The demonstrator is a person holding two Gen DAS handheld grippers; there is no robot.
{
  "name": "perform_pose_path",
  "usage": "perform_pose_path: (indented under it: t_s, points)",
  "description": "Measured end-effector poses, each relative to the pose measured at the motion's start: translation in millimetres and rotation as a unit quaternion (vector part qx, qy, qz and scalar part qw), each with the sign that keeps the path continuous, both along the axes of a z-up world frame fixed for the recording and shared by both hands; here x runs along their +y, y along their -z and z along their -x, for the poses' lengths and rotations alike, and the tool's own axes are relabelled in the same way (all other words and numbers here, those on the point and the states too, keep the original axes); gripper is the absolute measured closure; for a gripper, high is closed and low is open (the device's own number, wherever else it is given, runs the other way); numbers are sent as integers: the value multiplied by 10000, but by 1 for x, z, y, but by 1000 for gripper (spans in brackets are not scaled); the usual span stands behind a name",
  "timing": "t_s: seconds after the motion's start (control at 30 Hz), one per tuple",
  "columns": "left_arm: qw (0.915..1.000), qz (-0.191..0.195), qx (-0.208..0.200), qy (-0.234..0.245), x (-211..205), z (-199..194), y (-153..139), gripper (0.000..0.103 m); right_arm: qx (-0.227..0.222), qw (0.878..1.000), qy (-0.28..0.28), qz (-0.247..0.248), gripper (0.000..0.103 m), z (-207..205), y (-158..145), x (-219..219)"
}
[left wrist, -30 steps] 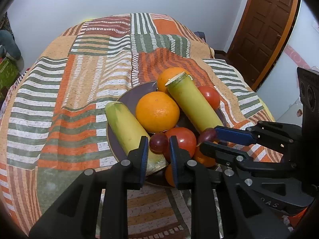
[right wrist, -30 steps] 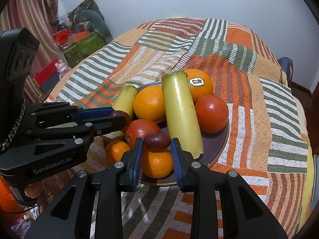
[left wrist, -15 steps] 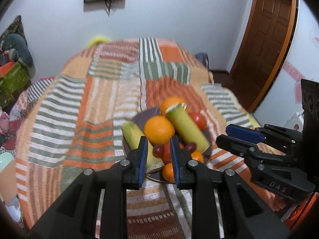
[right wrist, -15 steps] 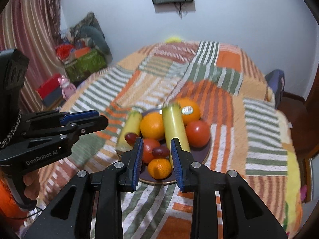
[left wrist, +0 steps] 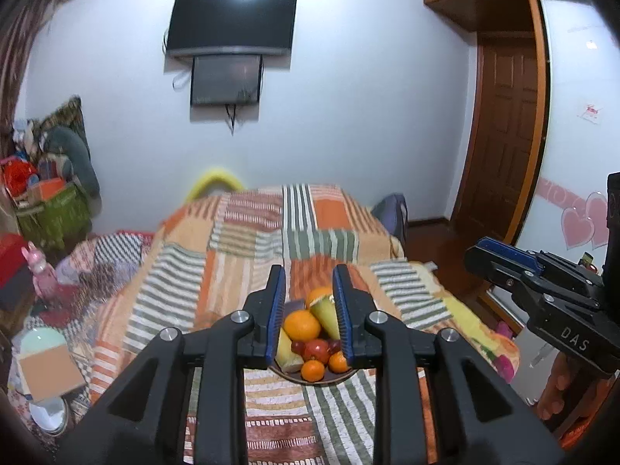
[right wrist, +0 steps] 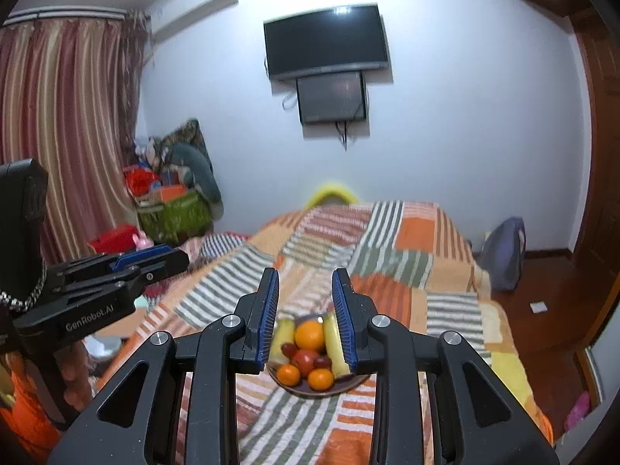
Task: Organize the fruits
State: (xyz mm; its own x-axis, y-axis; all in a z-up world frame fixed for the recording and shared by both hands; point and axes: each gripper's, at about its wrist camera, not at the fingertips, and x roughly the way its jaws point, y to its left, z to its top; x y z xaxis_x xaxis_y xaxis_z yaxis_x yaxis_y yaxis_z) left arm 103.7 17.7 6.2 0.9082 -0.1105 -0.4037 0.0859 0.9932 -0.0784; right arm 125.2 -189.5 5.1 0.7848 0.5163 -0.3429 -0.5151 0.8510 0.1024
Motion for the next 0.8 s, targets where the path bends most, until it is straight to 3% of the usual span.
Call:
perform_pose_path:
  t_s: [0.1, 0.13, 0.23, 0.3, 0.4, 0.53, 0.63, 0.8]
  points:
    - [9994, -59, -339, -68, -7, 22, -13, 49, -163, 9998, -17, -89, 72, 11, -8, -1]
    - [9988, -109, -451, -129, -9, 29, -17, 48, -210, 9997, -14, -105, 69, 14, -9, -1]
    - [9981, -168, -575, -173, -12, 41, -25, 42, -347, 9993, 55, -132, 44, 23, -12, -2]
    - [9975, -155, -651, -206, -12, 48, -28, 30, -440, 9988, 137, -166, 29, 26, -13, -4]
    - [9968, -192, -723, -293, -14, 55, -29, 17, -513, 9983, 193, -208, 21, 27, -12, -5]
    - [9964, -142, -757, -342, -12, 58, -30, 8, -541, 9978, 299, -219, 15, 27, -12, -5]
    - [9964, -112, -764, -358, -11, 61, -30, 5, -587, 9971, 426, -219, 1, 32, -11, -8]
    - [9963, -108, -762, -371, -10, 62, -28, 2, -640, 9963, 554, -172, 0, 35, -9, -9]
